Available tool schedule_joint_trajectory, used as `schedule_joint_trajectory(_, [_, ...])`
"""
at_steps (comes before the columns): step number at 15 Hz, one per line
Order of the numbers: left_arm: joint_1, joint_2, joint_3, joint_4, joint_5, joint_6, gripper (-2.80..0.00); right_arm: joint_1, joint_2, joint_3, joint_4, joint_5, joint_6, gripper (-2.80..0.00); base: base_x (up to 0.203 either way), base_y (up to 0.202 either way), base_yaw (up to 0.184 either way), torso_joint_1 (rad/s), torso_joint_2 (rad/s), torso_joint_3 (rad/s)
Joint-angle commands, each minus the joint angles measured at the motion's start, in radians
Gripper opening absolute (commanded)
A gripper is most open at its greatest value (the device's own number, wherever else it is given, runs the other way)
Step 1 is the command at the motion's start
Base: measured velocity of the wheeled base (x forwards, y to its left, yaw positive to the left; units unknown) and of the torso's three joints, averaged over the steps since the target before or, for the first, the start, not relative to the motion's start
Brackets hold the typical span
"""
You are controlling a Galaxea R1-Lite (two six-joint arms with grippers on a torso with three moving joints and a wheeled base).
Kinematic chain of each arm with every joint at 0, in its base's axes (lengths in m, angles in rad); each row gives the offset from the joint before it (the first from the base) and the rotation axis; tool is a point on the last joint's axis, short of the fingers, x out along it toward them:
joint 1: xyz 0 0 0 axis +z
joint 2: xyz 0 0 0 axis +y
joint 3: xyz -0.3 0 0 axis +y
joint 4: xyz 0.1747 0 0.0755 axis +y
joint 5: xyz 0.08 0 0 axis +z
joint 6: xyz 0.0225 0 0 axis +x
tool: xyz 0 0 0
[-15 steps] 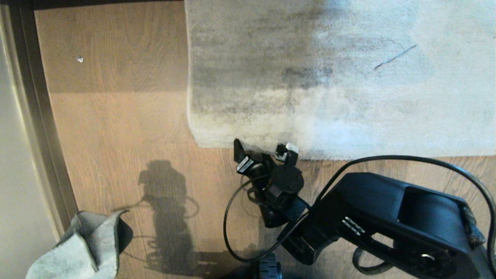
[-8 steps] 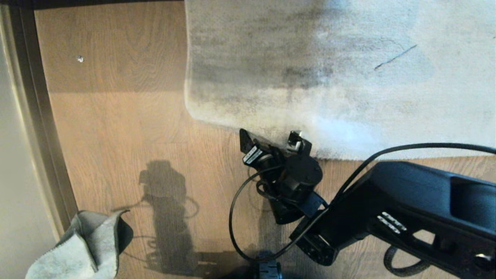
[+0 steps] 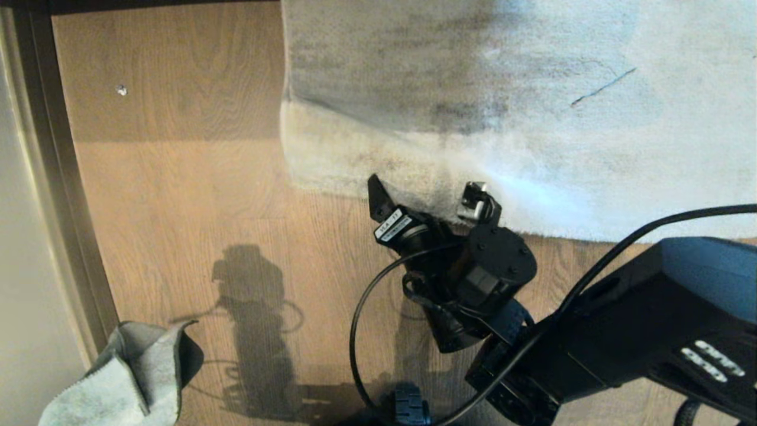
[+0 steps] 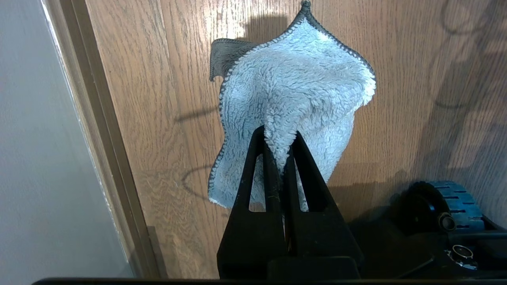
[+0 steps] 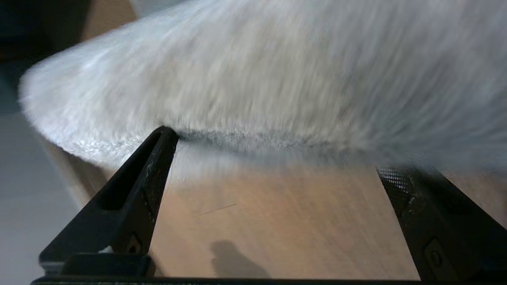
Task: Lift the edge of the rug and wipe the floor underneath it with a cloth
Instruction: Lift up the carpet
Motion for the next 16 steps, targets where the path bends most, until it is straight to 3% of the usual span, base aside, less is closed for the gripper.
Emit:
schedule_joint_trajectory(1, [0.0, 0.0, 0.0, -0.001, 0.0, -0.001, -2.8, 0.007, -0.036, 0.024, -0.047, -0.004, 0.026, 0.0, 0.0, 0.0, 0.0, 0.0, 0.0, 0.0])
schedule_joint_trajectory(5, [0.0, 0.0, 0.0, -0.001, 0.0, 0.0, -2.8, 0.007, -0.069, 0.076, -0.047, -0.006, 0.117, 0.0, 0.0, 0.0, 0.0, 0.0, 0.0, 0.0])
schedule_joint_trajectory(11, [0.0, 0.0, 0.0, -0.001, 0.0, -0.001, -2.8, 0.006, -0.039, 0.082, -0.047, -0.006, 0.366, 0.0, 0.0, 0.0, 0.0, 0.0, 0.0, 0.0])
schedule_joint_trajectory(16, [0.0, 0.0, 0.0, -0.001, 0.0, -0.001, -2.8, 0.002, 0.069, 0.004, -0.042, -0.004, 0.389, 0.0, 0.0, 0.0, 0.0, 0.0, 0.0, 0.0])
